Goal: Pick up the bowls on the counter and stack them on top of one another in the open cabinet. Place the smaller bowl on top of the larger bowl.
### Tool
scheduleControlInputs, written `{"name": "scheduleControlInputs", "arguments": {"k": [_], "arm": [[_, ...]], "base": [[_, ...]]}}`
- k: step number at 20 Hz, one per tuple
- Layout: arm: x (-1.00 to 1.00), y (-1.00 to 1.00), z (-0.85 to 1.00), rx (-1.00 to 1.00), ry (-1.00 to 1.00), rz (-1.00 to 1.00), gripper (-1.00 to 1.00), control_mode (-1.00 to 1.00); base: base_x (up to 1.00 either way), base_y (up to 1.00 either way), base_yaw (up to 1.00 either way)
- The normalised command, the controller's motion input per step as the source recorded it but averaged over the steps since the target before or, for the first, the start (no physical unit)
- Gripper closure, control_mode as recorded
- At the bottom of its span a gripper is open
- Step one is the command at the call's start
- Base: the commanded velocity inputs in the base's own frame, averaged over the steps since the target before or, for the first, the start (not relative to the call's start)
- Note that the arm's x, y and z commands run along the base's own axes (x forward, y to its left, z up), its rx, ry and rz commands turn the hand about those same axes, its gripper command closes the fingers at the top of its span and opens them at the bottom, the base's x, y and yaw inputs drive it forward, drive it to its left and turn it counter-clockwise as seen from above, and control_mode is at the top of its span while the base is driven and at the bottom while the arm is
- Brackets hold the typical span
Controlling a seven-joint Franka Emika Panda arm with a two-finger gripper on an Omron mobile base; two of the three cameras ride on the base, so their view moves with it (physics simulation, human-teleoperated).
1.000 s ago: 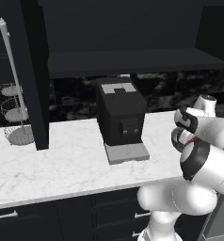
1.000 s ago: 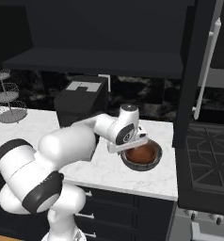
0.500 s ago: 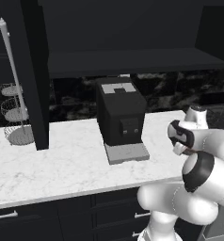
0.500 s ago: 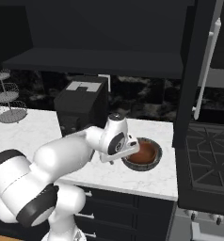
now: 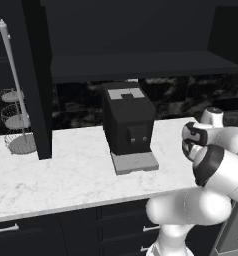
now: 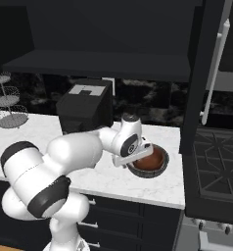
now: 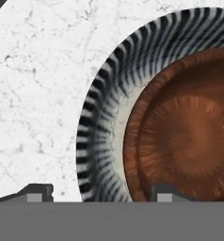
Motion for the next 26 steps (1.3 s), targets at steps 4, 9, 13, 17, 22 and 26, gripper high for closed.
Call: {"name": "scheduleControlInputs", "arguments": {"k": [4,9,13,17,22,26], "arm": [[-0.03,-0.02,-0.23,-0.05,0.0,0.07,-1.0,-1.0],[-0.02,0.04,-0.59,-0.09,0.0,0.08,-1.0,-1.0],[-0.16,0.04,-0.55,-0.07,0.02,0.1,1.0,-1.0],[-0.15,0.02,-0.29,-0.03,0.05,0.09,1.0,-1.0],[-0.09,0.0,-0.02,0.0,0.04,0.03,1.0,-1.0],[-0.71,0.01,0.75,0.0,0.06,0.03,1.0,-1.0]], "base": [[0.0,0.0,0.0],[0.0,0.0,0.0],[0.0,0.0,0.0],[0.0,0.0,0.0],[0.0,0.0,0.0],[0.0,0.0,0.0]]}}
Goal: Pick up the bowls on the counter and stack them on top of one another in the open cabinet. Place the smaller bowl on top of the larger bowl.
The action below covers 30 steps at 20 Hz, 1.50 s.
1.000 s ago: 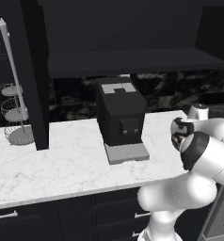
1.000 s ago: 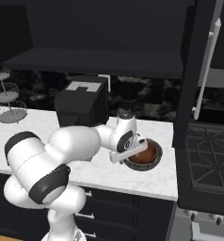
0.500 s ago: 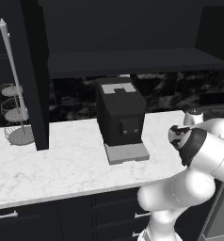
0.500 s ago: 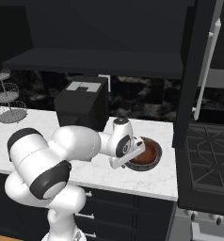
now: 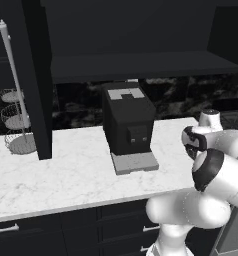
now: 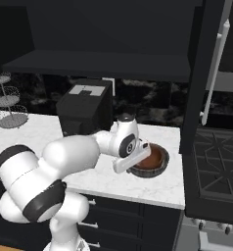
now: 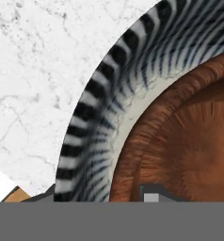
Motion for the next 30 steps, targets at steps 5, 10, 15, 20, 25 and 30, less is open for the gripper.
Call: {"name": "scheduleControlInputs", "arguments": {"k": [5,10,15,20,25,30], "arm": [[-0.92,0.23,1.0,0.0,0.0,0.06,1.0,-1.0],[-0.7,0.44,1.0,0.0,0.0,0.08,1.0,-1.0],[-0.55,0.45,1.0,0.0,0.0,0.06,1.0,-1.0],[-0.44,0.36,1.0,0.0,0.0,0.03,1.0,-1.0],[-0.36,0.38,1.0,0.0,-0.05,0.04,1.0,-1.0],[-0.11,0.4,1.0,0.0,-0.2,0.08,1.0,-1.0]], "base": [[0.0,0.0,0.0],[0.0,0.0,0.0],[0.0,0.0,0.0],[0.0,0.0,0.0],[0.0,0.0,0.0],[0.0,0.0,0.0]]}}
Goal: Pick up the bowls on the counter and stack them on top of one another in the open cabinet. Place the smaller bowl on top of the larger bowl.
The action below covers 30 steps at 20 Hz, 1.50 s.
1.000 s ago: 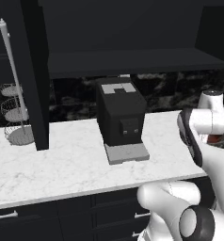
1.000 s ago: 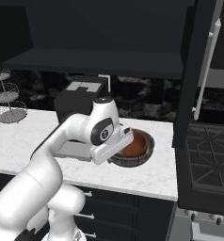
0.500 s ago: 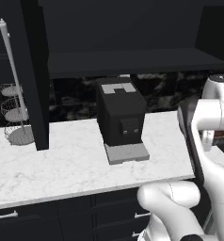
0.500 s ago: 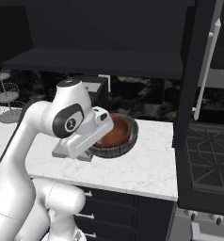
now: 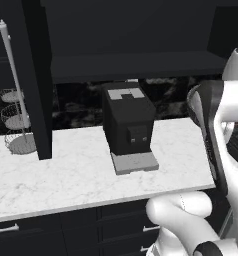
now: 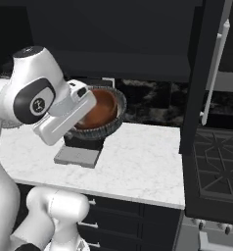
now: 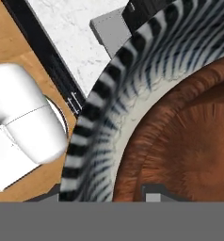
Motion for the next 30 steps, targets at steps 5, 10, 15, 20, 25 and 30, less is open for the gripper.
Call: {"name": "scheduleControlInputs", "arguments": {"k": [5,10,15,20,25,30], "arm": [[0.12,0.39,1.0,-0.03,-0.31,0.11,1.0,-1.0],[0.95,0.37,0.68,0.0,-0.09,0.13,1.0,-1.0],[1.0,0.06,0.28,0.02,0.01,0.14,1.0,-1.0],[1.0,0.0,-0.08,0.0,0.12,0.09,1.0,-1.0],[1.0,-0.03,-0.23,0.0,0.11,0.12,1.0,-1.0],[1.0,-0.13,-0.04,0.0,0.02,0.1,1.0,-1.0]], "base": [[0.0,0.0,0.0],[0.0,0.0,0.0],[0.0,0.0,0.0],[0.0,0.0,0.0],[0.0,0.0,0.0],[0.0,0.0,0.0]]}}
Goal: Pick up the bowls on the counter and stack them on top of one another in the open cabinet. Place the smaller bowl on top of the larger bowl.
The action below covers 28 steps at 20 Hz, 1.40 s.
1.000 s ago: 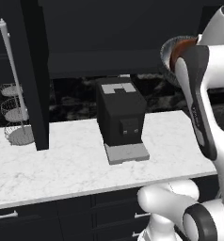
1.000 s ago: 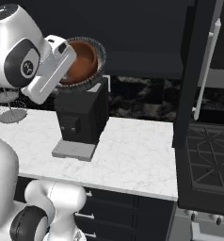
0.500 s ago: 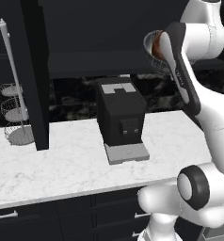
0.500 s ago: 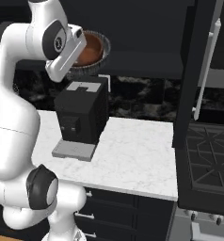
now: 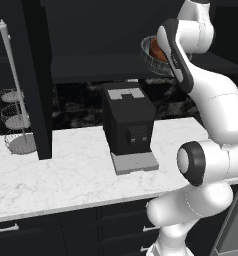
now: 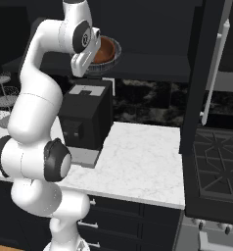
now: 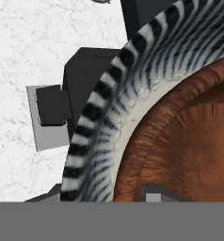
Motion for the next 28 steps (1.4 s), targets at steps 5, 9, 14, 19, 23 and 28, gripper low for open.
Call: {"name": "scheduleControlInputs", "arguments": {"k": [5,9,14,19,23,28], "arm": [[1.0,-0.04,-0.25,-0.03,0.0,0.1,1.0,-1.0],[1.0,-0.11,-0.17,-0.04,0.0,0.08,1.0,-1.0],[1.0,-0.07,0.0,-0.04,-0.04,0.05,-1.0,-1.0],[0.29,0.0,-0.1,-0.09,-0.14,0.04,-1.0,-1.0],[-0.92,0.02,-0.15,-0.12,-0.29,0.03,-1.0,-1.0],[-1.0,0.15,-0.47,-0.15,-0.33,0.01,-1.0,-1.0]], "base": [[0.0,0.0,0.0],[0.0,0.0,0.0],[0.0,0.0,0.0],[0.0,0.0,0.0],[0.0,0.0,0.0],[0.0,0.0,0.0]]}}
